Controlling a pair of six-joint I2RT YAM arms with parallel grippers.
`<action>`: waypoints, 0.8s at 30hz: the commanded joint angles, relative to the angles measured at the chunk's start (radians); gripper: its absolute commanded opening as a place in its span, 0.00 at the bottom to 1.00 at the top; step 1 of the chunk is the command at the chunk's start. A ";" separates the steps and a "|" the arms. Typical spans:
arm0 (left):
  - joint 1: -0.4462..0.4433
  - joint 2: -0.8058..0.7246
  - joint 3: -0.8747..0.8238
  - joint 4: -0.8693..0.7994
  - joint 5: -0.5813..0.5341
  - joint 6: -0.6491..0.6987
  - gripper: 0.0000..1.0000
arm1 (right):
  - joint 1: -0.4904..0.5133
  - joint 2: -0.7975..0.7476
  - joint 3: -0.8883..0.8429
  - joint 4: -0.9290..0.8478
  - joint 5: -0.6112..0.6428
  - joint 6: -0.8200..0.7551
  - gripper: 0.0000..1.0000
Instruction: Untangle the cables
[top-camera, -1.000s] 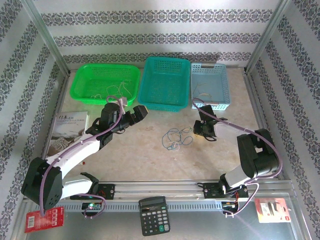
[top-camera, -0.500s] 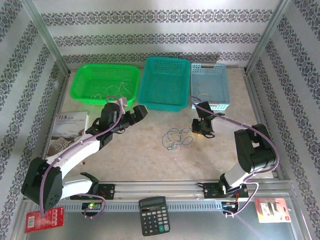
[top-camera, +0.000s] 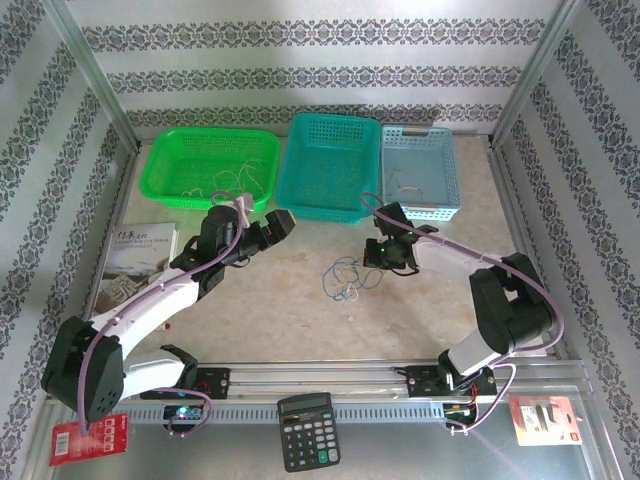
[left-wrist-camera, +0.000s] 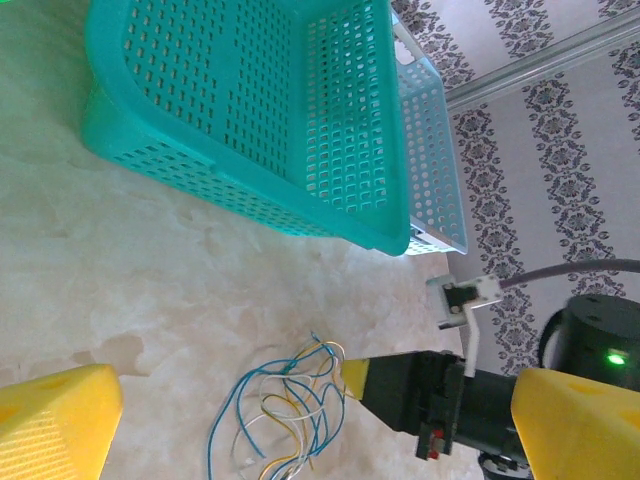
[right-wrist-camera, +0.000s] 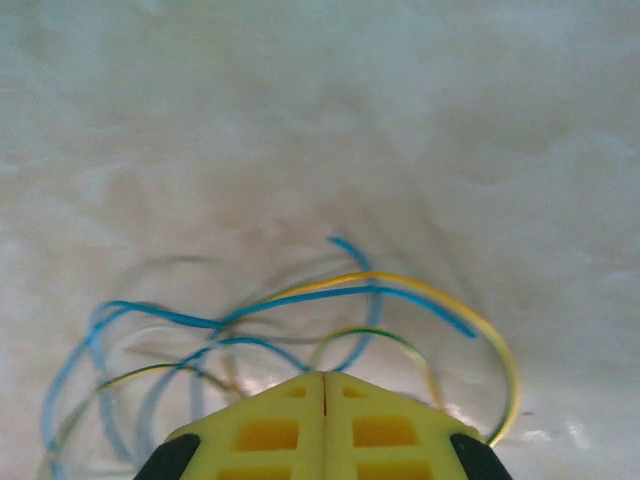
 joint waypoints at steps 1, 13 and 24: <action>-0.016 -0.021 -0.011 0.049 -0.003 -0.001 1.00 | 0.004 -0.072 0.023 -0.010 0.014 0.037 0.00; -0.016 -0.017 -0.011 0.056 0.001 -0.003 1.00 | -0.040 -0.196 -0.144 -0.010 0.129 0.115 0.24; -0.015 -0.013 -0.006 0.057 0.003 -0.005 1.00 | -0.043 -0.091 -0.165 0.040 0.125 0.114 0.23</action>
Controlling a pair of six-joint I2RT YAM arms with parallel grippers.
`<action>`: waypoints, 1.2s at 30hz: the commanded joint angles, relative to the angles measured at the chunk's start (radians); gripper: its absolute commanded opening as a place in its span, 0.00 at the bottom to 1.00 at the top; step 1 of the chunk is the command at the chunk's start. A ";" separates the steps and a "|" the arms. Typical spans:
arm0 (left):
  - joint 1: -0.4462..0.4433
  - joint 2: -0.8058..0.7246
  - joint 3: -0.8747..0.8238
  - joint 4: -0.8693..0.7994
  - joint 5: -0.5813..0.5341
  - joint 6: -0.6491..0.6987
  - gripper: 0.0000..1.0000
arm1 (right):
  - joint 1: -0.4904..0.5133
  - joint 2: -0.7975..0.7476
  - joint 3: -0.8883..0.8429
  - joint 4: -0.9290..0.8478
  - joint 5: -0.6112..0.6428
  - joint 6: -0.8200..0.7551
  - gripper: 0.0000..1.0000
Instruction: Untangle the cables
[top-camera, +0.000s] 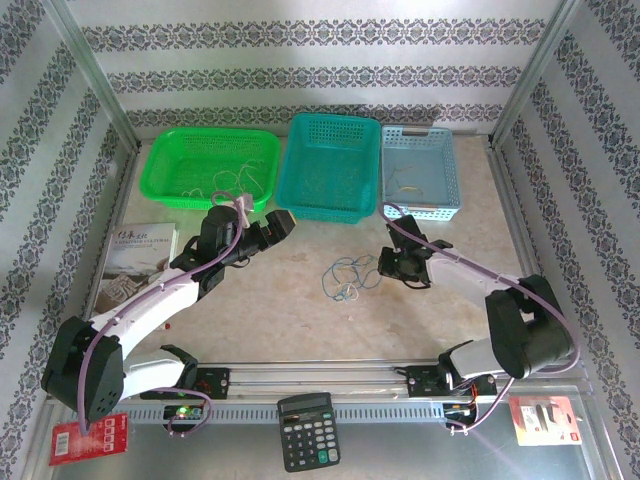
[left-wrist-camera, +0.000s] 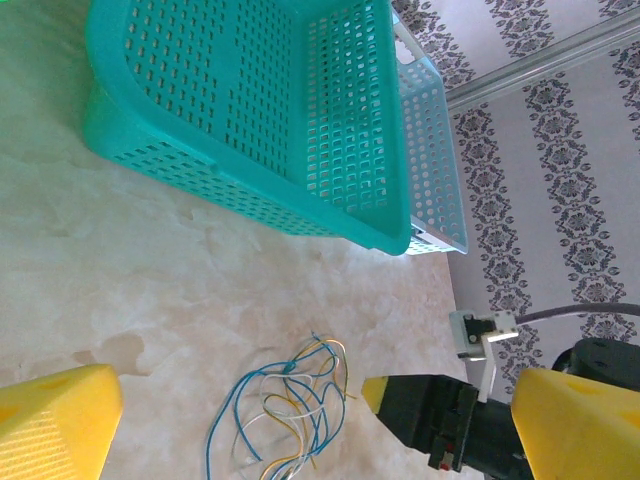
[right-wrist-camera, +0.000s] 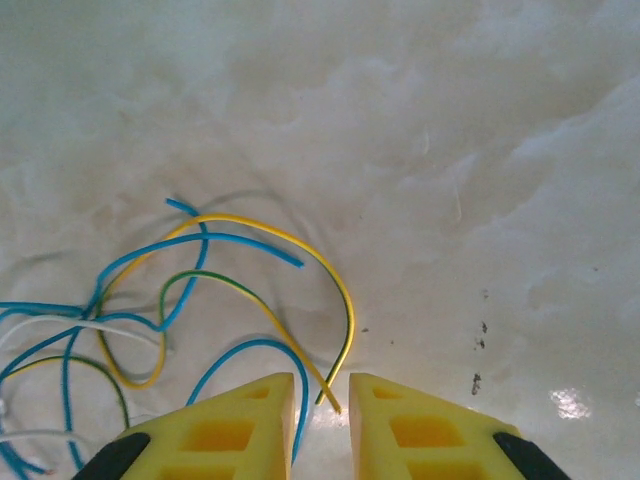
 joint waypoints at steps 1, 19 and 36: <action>-0.017 -0.012 -0.002 0.057 0.003 -0.005 1.00 | -0.005 0.029 -0.011 0.032 0.016 0.013 0.23; -0.015 -0.011 -0.002 0.054 -0.001 -0.003 1.00 | -0.013 0.092 0.002 0.065 -0.004 -0.001 0.06; -0.016 0.004 0.012 0.038 0.024 0.028 1.00 | -0.005 -0.212 0.110 -0.051 -0.106 -0.040 0.00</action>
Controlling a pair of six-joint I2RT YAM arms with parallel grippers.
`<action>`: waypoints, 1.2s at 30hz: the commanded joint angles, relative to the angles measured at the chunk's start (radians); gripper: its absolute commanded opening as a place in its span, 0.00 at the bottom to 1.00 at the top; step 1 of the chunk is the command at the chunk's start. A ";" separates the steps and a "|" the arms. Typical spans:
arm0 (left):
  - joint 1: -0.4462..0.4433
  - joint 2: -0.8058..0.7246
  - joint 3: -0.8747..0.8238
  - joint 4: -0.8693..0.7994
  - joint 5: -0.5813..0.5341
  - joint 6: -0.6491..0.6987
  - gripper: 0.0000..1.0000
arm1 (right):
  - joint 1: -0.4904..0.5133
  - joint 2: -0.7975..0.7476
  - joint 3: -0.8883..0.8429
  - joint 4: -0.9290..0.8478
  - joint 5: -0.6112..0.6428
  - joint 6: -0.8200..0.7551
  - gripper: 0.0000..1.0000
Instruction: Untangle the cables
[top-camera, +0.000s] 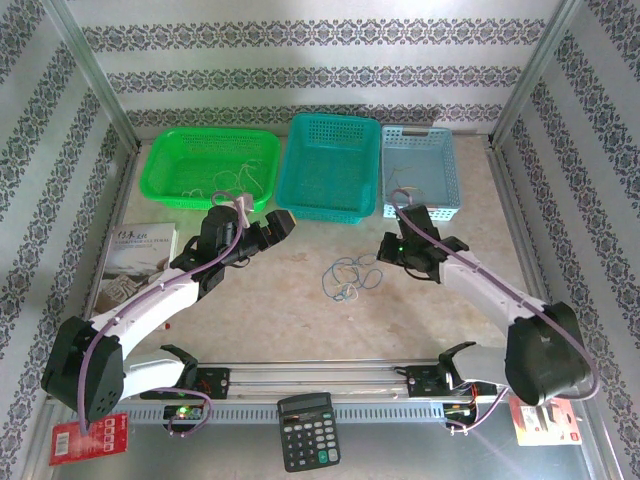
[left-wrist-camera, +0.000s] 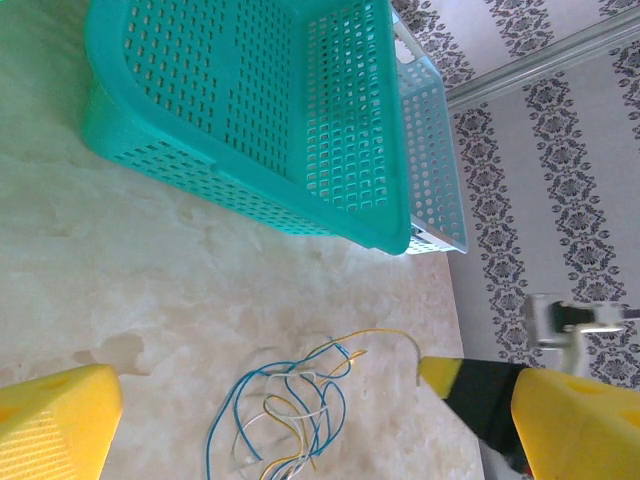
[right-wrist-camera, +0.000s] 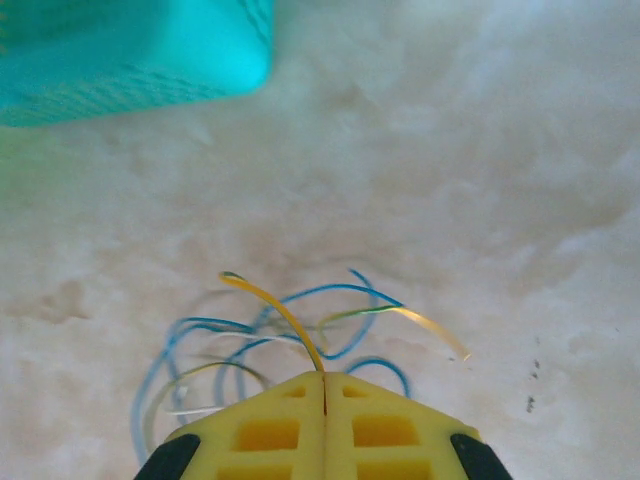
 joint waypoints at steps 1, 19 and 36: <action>-0.015 0.009 0.015 0.039 0.027 0.031 1.00 | 0.009 -0.046 0.048 -0.028 -0.054 -0.025 0.00; -0.103 0.145 0.034 0.203 0.145 0.228 0.99 | 0.088 -0.151 0.191 0.022 -0.257 0.026 0.00; -0.196 0.277 0.100 0.365 0.157 0.326 0.83 | 0.175 -0.142 0.208 0.039 -0.242 0.056 0.00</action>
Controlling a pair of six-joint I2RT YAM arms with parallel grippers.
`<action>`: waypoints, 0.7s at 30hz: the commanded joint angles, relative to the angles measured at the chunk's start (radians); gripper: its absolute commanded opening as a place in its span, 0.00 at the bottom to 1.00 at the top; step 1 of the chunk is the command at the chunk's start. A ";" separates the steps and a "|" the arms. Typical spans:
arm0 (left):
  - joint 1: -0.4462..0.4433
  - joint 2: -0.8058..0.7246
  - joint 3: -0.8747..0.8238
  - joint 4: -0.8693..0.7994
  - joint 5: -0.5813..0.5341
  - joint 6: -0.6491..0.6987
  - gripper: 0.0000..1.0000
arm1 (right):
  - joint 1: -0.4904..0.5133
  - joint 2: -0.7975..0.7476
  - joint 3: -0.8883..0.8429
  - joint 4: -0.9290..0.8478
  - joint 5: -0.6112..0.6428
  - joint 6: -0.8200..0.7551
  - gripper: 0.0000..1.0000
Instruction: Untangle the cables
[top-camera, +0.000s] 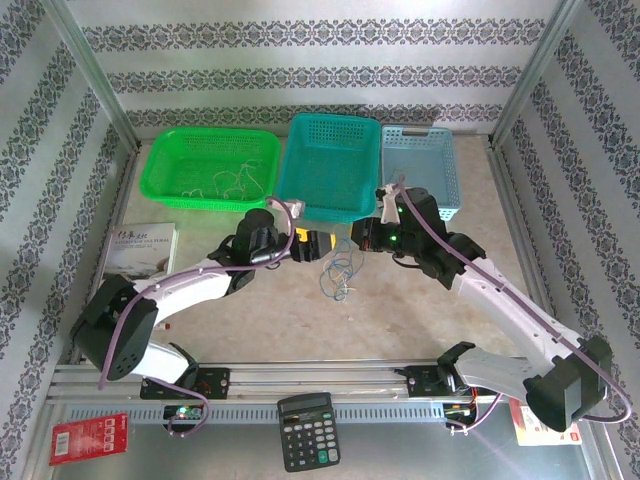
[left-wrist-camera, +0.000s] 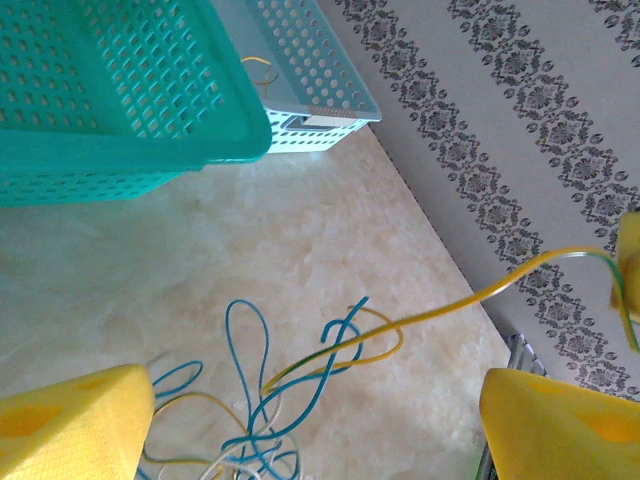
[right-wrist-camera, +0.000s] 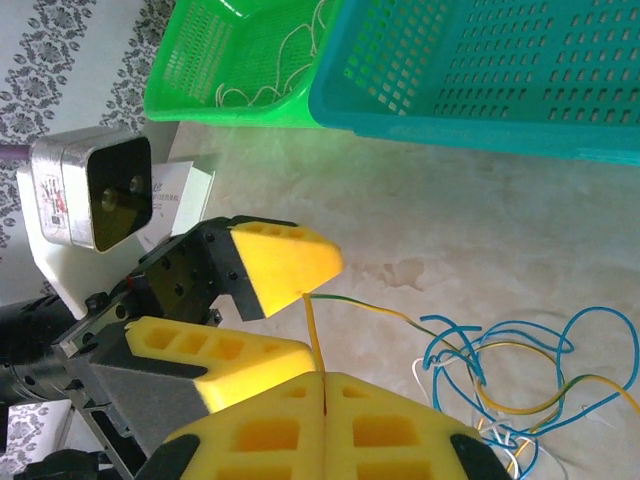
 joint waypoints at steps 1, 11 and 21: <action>-0.022 0.030 0.044 0.086 0.021 0.035 0.83 | 0.018 -0.003 0.034 0.029 -0.001 0.020 0.00; -0.036 0.136 0.069 0.176 0.012 0.014 0.60 | 0.041 -0.023 0.096 0.034 -0.029 0.044 0.00; -0.039 0.189 0.013 0.286 0.016 -0.039 0.42 | 0.025 -0.037 0.169 0.037 -0.013 0.042 0.00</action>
